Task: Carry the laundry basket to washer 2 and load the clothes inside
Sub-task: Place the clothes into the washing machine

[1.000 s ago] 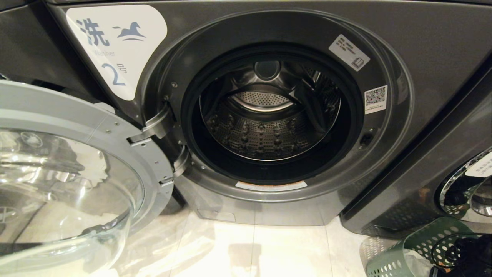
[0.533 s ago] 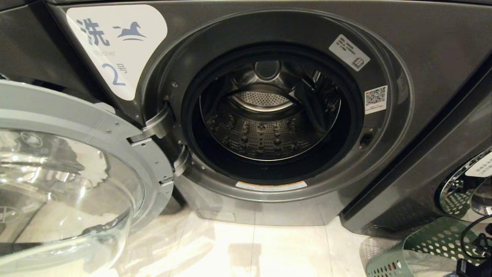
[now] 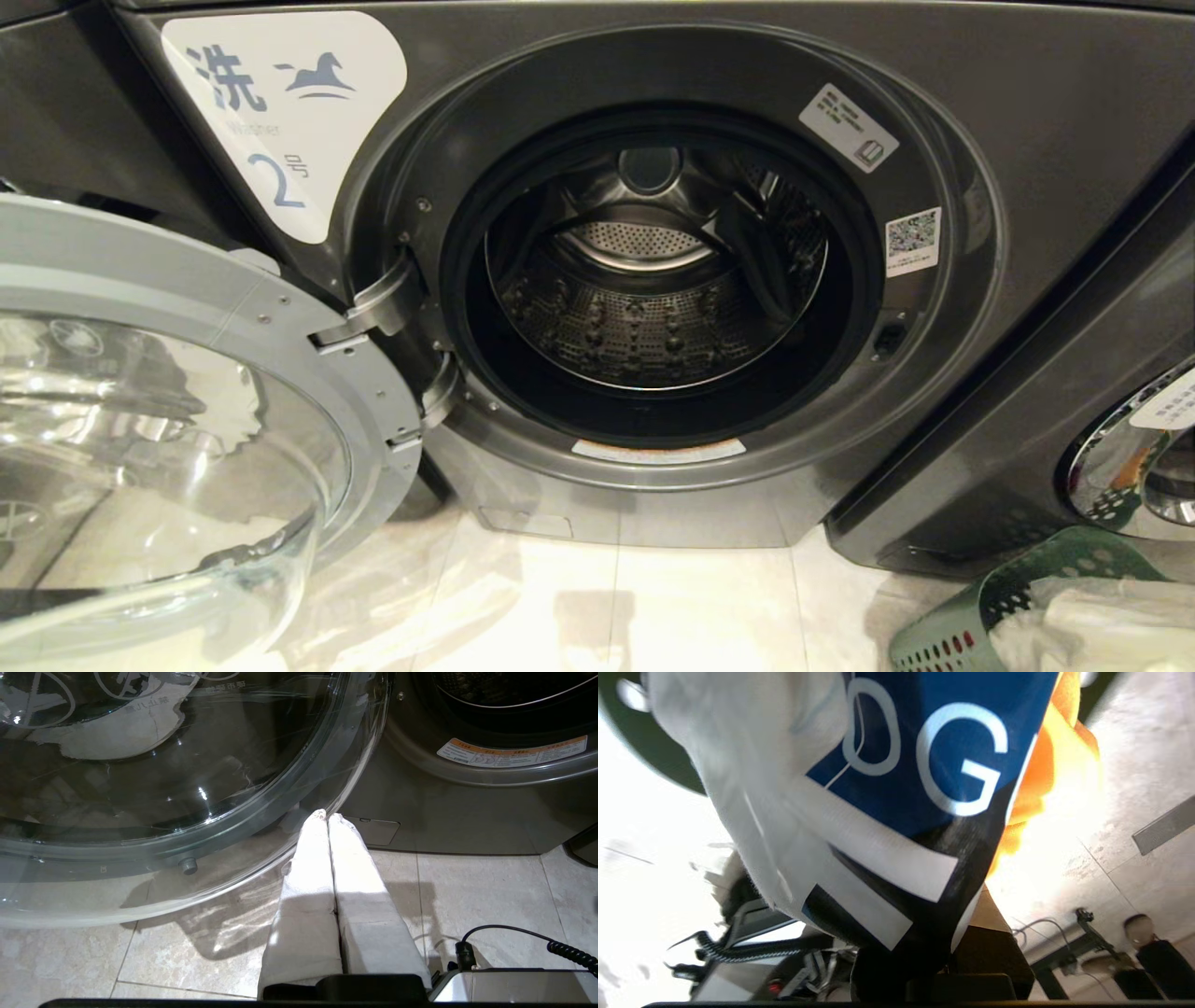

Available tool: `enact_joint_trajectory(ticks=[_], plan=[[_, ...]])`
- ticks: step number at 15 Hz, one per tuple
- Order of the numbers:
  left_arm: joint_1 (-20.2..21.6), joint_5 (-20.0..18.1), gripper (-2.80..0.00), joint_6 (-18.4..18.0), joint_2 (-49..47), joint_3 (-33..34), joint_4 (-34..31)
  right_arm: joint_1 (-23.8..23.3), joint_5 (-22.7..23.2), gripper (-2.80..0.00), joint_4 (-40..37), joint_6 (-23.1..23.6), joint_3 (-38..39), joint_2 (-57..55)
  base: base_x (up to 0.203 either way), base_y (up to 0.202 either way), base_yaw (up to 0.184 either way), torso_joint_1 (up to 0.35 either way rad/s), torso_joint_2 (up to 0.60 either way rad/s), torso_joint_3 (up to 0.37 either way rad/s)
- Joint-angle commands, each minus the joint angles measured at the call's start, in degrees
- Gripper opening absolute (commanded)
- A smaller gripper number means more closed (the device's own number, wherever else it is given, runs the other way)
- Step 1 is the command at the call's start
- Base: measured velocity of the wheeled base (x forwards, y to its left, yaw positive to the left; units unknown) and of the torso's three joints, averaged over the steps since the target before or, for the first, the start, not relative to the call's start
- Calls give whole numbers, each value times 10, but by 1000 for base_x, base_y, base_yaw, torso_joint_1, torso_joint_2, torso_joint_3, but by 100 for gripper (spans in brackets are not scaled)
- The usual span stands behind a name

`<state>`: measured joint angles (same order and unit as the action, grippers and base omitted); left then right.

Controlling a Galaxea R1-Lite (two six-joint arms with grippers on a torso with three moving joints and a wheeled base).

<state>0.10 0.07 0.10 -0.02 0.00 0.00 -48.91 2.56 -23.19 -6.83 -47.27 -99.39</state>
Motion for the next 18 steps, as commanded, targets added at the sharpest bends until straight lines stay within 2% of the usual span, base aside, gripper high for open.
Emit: enact_joint_trajectory(ticks=[1,3,5,8,9,11,13,14,18], plan=[[0,0,-280,0,0,0,0,-17,1,-280,-63,-1,-31,99,0,0,0,0,0,0],[0,0,-280,0,0,0,0,-26,7,-280,-172,0,-84,168,0,0,0,0,0,0],[0,0,-280,0,0,0,0,-27,17,-280,-289,24,-142,237,0,0,0,0,0,0],[0,0,-280,1,0,0,0,-20,81,-280,-371,127,-179,340,0,0,0,0,0,0],[0,0,-280,0,1,0,0,2,108,-280,-381,157,-183,368,0,0,0,0,0,0],[0,0,-280,0,0,0,0,89,161,-280,-387,171,-201,387,0,0,0,0,0,0],[0,0,-280,1,0,0,0,197,228,-280,-388,177,-230,395,0,0,0,0,0,0],[0,0,-280,1,0,0,0,250,246,-280,-388,178,-240,396,0,0,0,0,0,0],[0,0,-280,0,1,0,0,495,272,-280,-348,179,-263,343,0,0,0,0,0,0]])
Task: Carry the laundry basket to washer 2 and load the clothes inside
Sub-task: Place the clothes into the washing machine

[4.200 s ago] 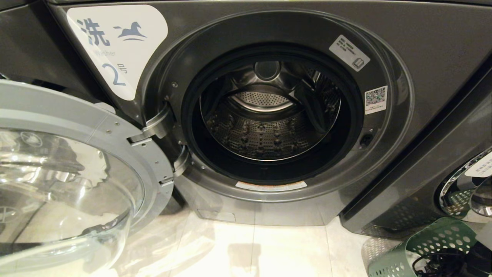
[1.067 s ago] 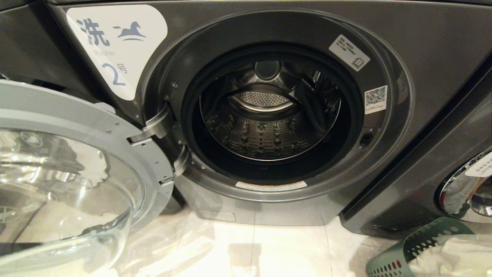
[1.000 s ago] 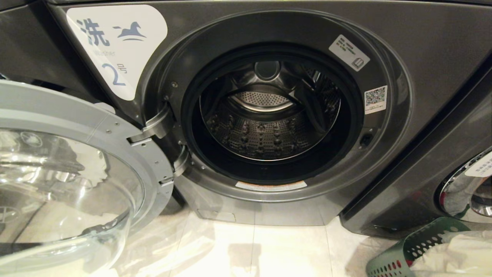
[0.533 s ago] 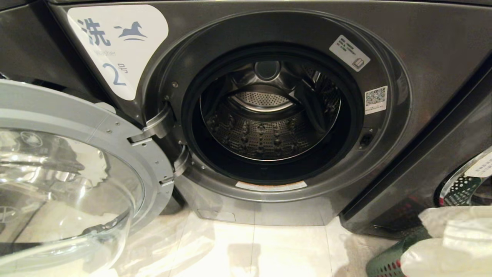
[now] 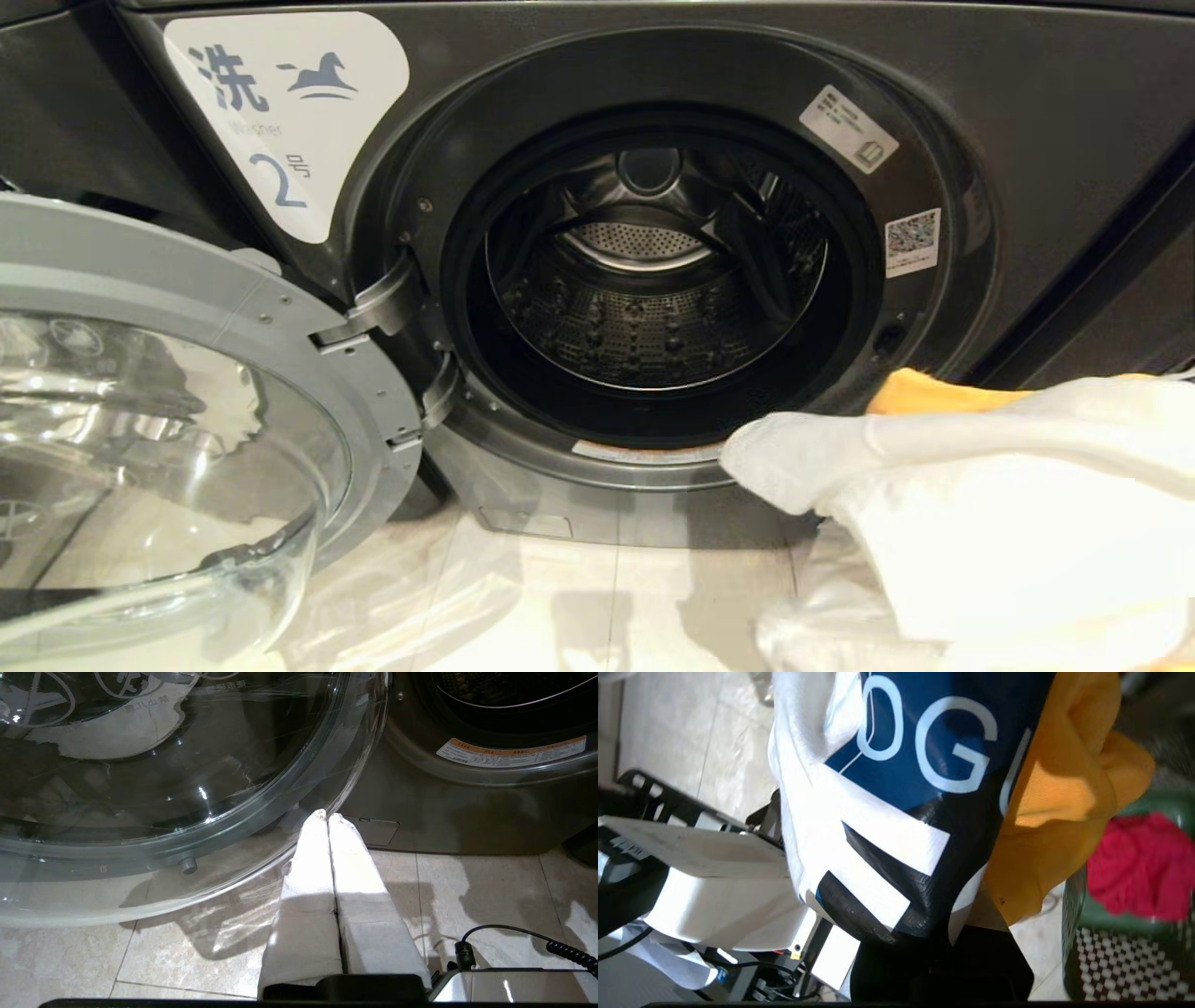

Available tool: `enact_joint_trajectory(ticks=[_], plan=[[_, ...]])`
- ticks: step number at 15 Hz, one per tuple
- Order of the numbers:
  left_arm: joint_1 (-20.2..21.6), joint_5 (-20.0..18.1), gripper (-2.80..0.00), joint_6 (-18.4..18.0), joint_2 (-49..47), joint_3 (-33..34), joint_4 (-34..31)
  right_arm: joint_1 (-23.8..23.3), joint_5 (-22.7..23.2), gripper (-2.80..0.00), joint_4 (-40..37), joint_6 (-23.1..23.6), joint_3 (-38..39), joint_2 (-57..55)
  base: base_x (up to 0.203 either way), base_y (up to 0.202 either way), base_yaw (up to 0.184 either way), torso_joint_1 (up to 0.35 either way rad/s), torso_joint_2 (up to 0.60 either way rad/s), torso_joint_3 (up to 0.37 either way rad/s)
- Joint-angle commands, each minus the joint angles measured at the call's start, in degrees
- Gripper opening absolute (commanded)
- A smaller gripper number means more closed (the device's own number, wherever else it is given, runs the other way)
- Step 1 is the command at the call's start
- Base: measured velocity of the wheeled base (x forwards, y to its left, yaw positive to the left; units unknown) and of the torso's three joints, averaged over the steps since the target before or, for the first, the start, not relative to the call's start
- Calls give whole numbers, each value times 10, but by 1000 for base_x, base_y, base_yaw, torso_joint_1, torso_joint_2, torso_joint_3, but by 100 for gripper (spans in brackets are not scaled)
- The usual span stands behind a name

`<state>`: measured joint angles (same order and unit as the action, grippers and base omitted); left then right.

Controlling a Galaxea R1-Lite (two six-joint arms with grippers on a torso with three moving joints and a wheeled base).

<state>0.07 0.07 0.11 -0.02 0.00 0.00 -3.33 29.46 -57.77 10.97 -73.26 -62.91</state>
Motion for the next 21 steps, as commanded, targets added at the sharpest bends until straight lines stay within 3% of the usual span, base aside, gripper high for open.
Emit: enact_joint_trajectory(ticks=[1,7,9,11,13,17,19,21], plan=[[0,0,-280,0,0,0,0,75,0,-280,25,1,-11,-62,0,0,0,0,0,0],[0,0,-280,1,0,0,0,245,-32,-280,288,14,-17,-216,0,0,0,0,0,0],[0,0,-280,0,1,0,0,296,-60,-280,347,68,-15,-248,0,0,0,0,0,0],[0,0,-280,0,1,0,0,330,-128,-280,411,101,-4,-273,0,0,0,0,0,0],[0,0,-280,0,0,0,0,357,-202,-280,514,121,24,-291,0,0,0,0,0,0],[0,0,-280,0,0,0,0,371,-275,-280,750,245,57,-371,0,0,0,0,0,0],[0,0,-280,0,0,0,0,370,-323,-280,821,304,57,-418,0,0,0,0,0,0],[0,0,-280,0,0,0,0,367,-365,-280,886,329,39,-470,0,0,0,0,0,0]])
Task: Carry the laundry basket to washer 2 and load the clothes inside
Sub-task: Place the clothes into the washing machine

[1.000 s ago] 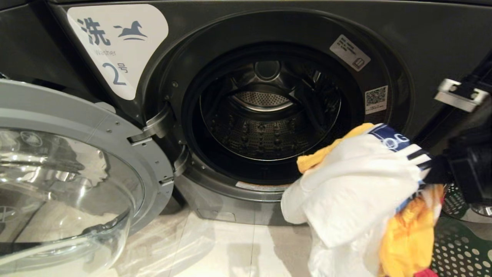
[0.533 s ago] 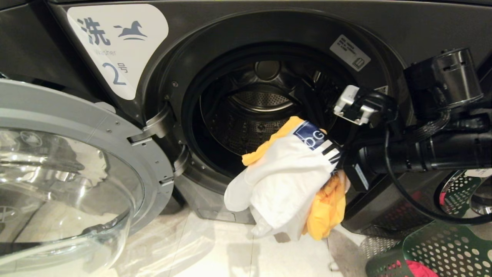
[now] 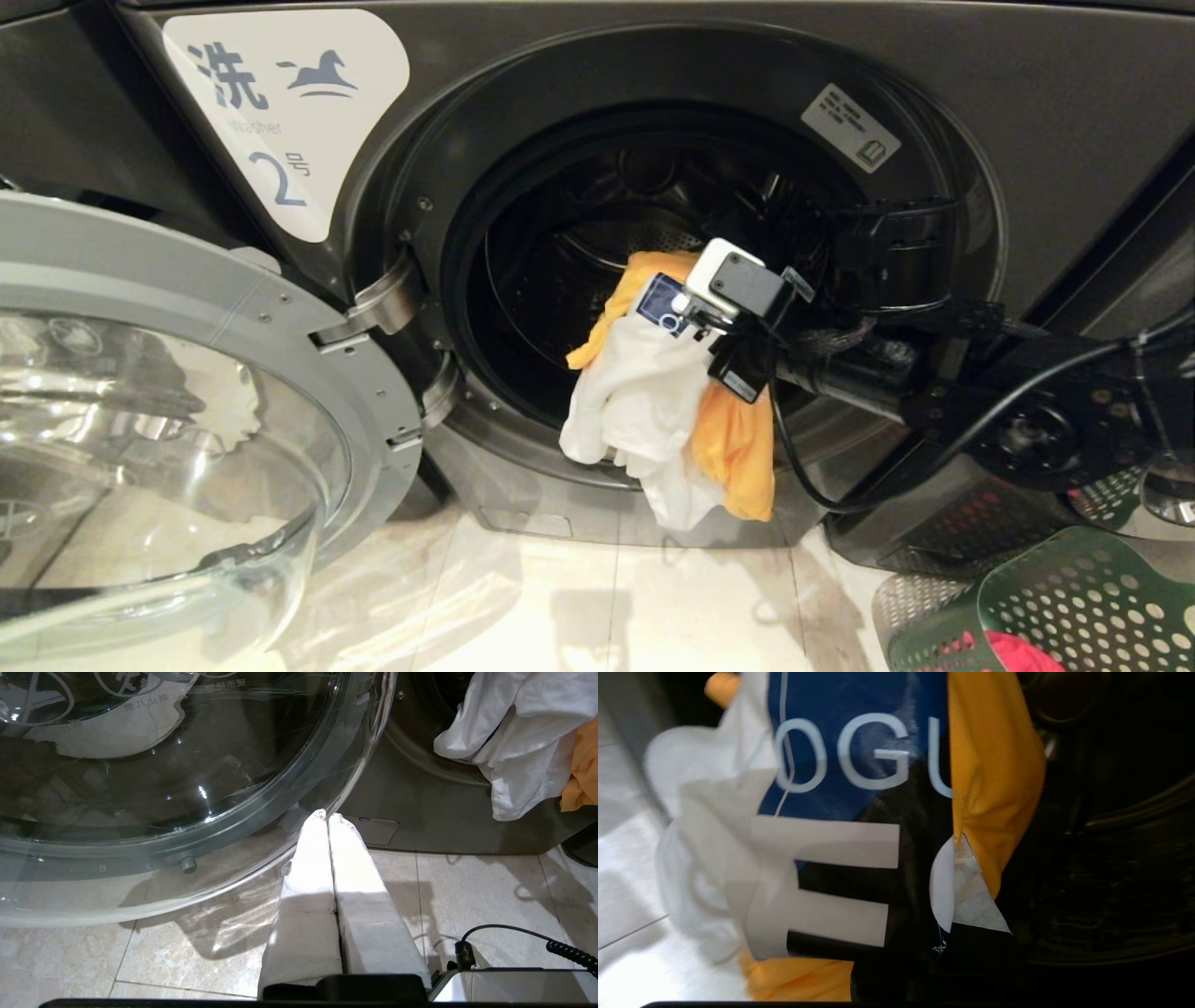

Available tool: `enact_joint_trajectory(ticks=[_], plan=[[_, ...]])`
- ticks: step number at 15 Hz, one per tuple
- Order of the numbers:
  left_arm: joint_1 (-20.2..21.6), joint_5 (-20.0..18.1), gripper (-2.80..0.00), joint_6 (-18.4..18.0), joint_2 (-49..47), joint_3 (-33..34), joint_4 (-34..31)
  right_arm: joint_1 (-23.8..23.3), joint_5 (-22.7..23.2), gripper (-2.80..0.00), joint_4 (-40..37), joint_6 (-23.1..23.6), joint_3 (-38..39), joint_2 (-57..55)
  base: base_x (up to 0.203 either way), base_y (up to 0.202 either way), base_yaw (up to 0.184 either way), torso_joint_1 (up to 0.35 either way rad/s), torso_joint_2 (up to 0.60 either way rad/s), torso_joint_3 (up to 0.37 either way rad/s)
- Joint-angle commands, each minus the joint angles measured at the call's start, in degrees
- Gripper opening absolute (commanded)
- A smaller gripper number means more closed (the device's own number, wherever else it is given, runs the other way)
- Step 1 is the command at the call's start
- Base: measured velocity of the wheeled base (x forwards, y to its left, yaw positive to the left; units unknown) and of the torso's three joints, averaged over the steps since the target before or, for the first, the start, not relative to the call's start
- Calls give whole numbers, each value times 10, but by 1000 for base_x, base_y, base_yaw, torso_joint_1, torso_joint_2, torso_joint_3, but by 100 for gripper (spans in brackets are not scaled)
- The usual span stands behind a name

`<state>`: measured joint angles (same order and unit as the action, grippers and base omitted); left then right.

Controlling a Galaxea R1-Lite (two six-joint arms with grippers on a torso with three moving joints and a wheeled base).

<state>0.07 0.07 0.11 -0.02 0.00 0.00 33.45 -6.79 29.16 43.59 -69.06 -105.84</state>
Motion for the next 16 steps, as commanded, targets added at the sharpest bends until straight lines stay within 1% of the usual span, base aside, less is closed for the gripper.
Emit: enact_joint_trajectory(ticks=[1,3,4,6,7,8,12,13,16], plan=[[0,0,-280,1,0,0,0,-2,-24,-280,47,10,-29,-70,0,0,0,0,0,0],[0,0,-280,0,0,0,0,-10,-70,-280,115,40,-99,-129,0,0,0,0,0,0],[0,0,-280,0,0,0,0,-14,-81,-280,159,62,-126,-157,0,0,0,0,0,0],[0,0,-280,0,1,0,0,-19,-88,-280,247,97,-157,-210,0,0,0,0,0,0],[0,0,-280,0,1,0,0,-21,-89,-280,279,106,-181,-234,0,0,0,0,0,0],[0,0,-280,0,0,0,0,-25,-90,-280,308,112,-216,-265,0,0,0,0,0,0],[0,0,-280,1,1,0,0,-35,-91,-280,455,117,-292,-336,0,0,0,0,0,0],[0,0,-280,0,0,0,0,-36,-90,-280,473,116,-310,-346,0,0,0,0,0,0],[0,0,-280,0,0,-1,0,-42,-89,-280,476,116,-353,-362,0,0,0,0,0,0]])
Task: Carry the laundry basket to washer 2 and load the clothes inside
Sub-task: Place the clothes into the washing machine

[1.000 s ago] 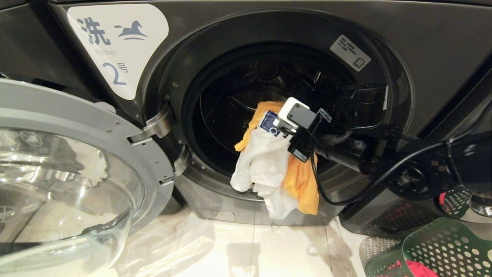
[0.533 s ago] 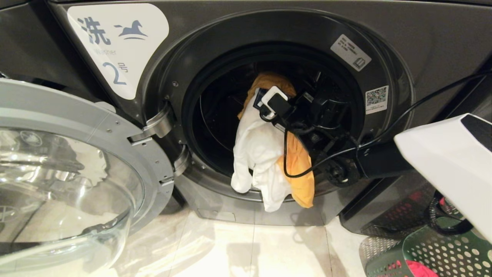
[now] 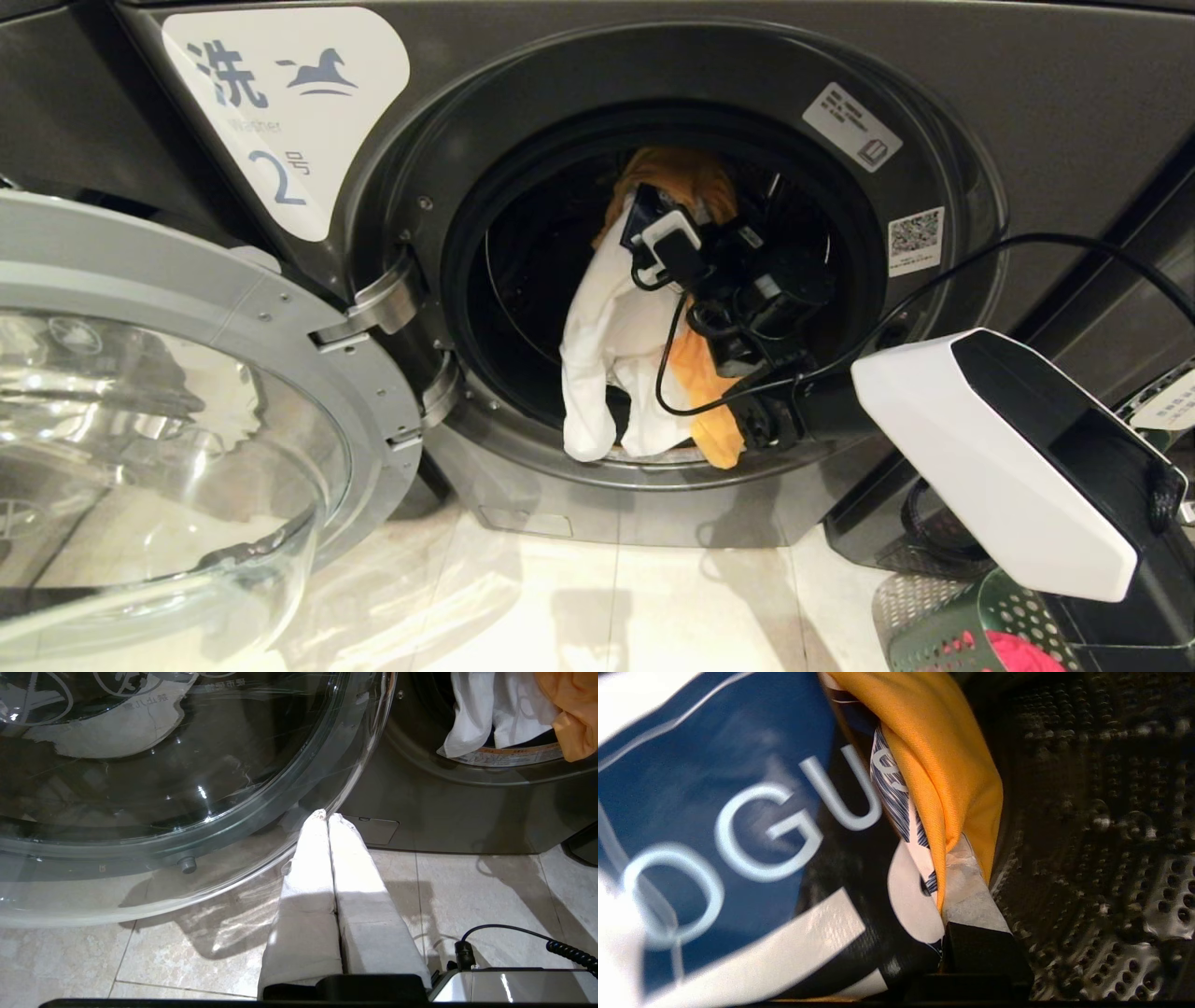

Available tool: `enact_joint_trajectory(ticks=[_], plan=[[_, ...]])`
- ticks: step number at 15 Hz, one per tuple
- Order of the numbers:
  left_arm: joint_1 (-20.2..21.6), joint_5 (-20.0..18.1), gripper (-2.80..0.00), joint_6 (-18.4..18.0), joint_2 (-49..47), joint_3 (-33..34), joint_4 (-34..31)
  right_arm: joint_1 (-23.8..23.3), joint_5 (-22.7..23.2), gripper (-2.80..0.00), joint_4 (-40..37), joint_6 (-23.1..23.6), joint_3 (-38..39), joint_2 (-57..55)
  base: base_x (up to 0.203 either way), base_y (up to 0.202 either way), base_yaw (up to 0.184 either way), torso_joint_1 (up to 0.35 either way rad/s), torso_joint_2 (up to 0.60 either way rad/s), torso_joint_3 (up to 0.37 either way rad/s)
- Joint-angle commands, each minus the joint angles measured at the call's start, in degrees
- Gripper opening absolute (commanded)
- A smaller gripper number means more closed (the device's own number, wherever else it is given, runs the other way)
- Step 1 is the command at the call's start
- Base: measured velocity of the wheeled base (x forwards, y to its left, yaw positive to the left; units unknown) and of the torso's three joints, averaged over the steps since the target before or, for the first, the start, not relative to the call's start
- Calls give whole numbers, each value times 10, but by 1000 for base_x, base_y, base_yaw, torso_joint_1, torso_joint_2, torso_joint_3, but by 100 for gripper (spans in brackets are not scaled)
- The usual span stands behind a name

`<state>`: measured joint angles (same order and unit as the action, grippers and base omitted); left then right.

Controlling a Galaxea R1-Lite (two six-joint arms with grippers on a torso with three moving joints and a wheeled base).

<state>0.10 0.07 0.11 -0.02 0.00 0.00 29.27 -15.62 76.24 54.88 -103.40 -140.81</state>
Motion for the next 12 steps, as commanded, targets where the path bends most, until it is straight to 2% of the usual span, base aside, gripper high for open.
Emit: enact_joint_trajectory(ticks=[1,4,7,9,10,12], plan=[[0,0,-280,0,0,0,0,-3,2,-280,5,3,-28,-18,0,0,0,0,0,0],[0,0,-280,1,0,0,0,-10,7,-280,-23,-1,-20,-25,0,0,0,0,0,0],[0,0,-280,0,0,0,0,-28,9,-280,-125,-4,-17,-20,0,0,0,0,0,0],[0,0,-280,1,0,0,0,-36,16,-280,-162,-15,-21,-15,0,0,0,0,0,0],[0,0,-280,1,0,0,0,-35,16,0,-168,-26,-20,-15,0,0,0,0,0,0],[0,0,-280,1,0,0,0,-35,16,0,-172,-30,-1,-8,0,0,0,0,0,0]])
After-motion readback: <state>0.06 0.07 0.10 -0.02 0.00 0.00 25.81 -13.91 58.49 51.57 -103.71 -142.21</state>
